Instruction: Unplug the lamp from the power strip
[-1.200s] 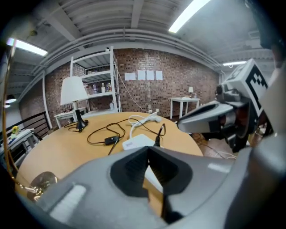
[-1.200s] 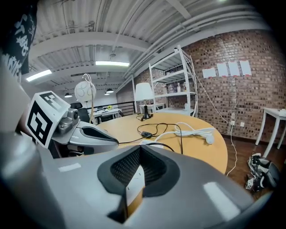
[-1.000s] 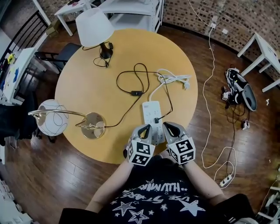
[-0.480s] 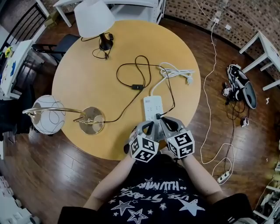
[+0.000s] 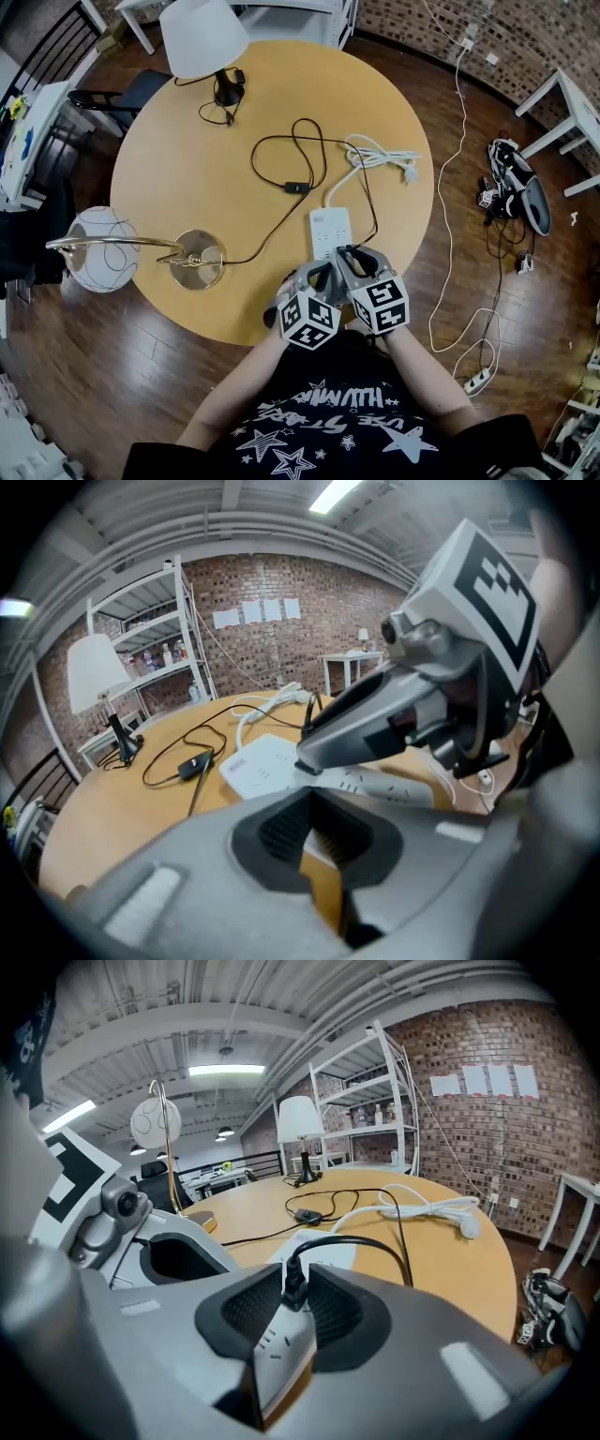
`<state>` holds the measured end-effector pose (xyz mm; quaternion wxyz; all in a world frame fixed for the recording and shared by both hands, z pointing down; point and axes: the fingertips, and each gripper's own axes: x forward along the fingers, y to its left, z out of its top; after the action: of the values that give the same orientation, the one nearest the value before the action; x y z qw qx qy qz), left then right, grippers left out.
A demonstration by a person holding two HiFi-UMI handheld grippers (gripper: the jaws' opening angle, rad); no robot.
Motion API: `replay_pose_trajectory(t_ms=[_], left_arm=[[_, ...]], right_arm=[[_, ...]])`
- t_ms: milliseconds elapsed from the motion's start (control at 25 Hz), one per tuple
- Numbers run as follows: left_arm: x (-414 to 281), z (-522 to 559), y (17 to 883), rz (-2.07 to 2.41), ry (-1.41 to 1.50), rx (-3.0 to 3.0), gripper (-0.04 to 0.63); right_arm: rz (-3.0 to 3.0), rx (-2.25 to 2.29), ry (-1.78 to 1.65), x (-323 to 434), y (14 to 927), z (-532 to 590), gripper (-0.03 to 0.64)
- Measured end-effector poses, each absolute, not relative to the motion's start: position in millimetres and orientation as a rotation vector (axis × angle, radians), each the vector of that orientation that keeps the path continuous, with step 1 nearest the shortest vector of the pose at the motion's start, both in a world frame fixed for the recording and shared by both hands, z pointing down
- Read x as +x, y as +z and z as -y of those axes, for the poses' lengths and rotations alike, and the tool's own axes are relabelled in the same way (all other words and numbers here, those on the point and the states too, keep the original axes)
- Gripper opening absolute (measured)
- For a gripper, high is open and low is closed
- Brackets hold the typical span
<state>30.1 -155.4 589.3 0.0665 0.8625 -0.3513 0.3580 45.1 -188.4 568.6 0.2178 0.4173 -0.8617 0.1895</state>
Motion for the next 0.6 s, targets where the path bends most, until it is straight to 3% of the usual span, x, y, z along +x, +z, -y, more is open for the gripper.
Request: replay_pose_trajectory(t_ms=[600], left_arm=[[31.2,156.7,591.5,1.032,1.047,2.587,0.003]], right_arm=[[2.358,1.143,0.521,38.0,576.7,195.7,0.087]])
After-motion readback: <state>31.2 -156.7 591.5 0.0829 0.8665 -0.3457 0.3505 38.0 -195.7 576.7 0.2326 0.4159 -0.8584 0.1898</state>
